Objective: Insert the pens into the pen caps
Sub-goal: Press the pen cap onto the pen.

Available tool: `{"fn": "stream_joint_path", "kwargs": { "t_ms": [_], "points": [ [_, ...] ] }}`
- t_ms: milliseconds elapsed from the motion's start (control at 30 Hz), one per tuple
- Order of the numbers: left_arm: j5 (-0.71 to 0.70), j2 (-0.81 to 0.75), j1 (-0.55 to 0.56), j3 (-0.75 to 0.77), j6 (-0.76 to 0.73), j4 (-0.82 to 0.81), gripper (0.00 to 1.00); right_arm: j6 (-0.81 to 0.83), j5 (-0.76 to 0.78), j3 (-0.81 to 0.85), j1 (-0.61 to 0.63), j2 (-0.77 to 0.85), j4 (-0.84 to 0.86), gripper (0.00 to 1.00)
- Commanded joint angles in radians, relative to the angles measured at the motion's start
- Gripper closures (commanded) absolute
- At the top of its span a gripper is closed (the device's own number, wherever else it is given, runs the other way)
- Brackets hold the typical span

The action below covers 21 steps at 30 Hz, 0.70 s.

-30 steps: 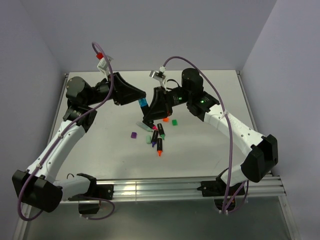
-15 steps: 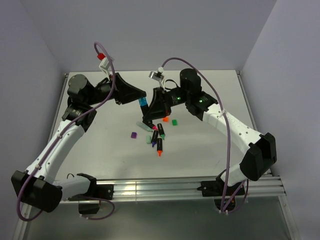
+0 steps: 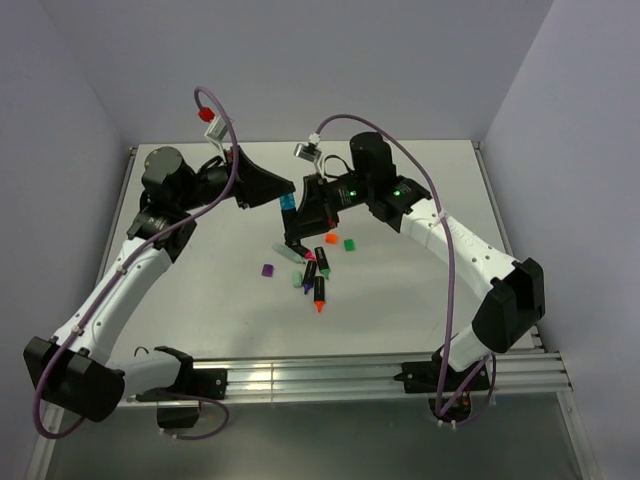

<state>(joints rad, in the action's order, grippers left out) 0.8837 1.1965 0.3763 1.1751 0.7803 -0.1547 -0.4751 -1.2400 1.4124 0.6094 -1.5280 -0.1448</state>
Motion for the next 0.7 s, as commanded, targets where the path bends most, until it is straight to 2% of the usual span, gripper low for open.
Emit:
{"fn": "stream_joint_path", "kwargs": {
  "t_ms": [0, 100, 200, 400, 667],
  "points": [
    [0.159, 0.003, 0.056, -0.06, -0.058, 0.026, 1.0, 0.047, -0.002, 0.077, -0.019, 0.008, 0.027, 1.0],
    [0.213, -0.014, 0.056, -0.129, 0.0, -0.107, 1.0, 0.061, -0.042, 0.072, -0.034, 0.014, 0.028, 1.0],
    [0.25, -0.015, 0.056, -0.153, 0.04, -0.154, 1.0, 0.066, -0.058, 0.08, -0.045, 0.015, 0.027, 1.0],
    [0.276, 0.009, 0.082, -0.14, -0.032, -0.066, 1.0, 0.061, -0.081, 0.125, -0.071, 0.003, 0.025, 1.0],
    [0.262, 0.029, 0.134, -0.118, -0.035, -0.007, 1.0, 0.101, -0.046, 0.149, -0.083, -0.018, 0.007, 1.0]
  ]
}}
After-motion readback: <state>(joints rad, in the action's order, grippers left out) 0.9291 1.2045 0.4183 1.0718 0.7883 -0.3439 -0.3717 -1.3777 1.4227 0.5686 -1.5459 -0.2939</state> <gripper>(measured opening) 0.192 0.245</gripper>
